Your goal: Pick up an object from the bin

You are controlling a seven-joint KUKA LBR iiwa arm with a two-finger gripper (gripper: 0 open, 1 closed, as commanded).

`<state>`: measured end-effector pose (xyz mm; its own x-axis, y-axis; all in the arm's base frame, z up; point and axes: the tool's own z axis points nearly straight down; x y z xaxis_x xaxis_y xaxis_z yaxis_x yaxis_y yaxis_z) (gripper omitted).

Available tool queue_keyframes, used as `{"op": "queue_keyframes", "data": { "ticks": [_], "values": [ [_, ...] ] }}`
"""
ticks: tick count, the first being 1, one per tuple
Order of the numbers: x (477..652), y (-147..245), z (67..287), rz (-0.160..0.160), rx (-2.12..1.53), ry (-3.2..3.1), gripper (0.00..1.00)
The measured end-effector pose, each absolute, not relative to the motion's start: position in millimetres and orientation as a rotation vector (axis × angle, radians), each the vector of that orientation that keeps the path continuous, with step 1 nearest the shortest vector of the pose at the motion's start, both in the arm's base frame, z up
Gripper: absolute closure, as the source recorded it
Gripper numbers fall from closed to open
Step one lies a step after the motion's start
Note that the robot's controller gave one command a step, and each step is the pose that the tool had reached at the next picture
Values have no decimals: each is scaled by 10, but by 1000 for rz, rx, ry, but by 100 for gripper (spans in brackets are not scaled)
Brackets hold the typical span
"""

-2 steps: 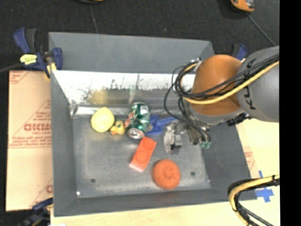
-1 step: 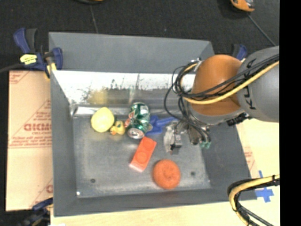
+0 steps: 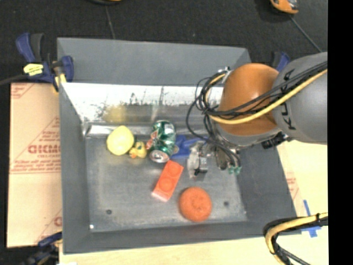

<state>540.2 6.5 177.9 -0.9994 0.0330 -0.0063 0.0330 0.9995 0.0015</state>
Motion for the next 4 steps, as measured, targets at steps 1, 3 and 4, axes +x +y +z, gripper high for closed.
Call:
{"op": "queue_keyframes", "data": {
  "ticks": [1,3,4],
  "values": [
    [5512,530,1658,-1,-152,3129,100],
    [5202,946,1706,-2,-366,3111,100],
    [5168,1164,1750,0,-412,3102,100]
  ]
}}
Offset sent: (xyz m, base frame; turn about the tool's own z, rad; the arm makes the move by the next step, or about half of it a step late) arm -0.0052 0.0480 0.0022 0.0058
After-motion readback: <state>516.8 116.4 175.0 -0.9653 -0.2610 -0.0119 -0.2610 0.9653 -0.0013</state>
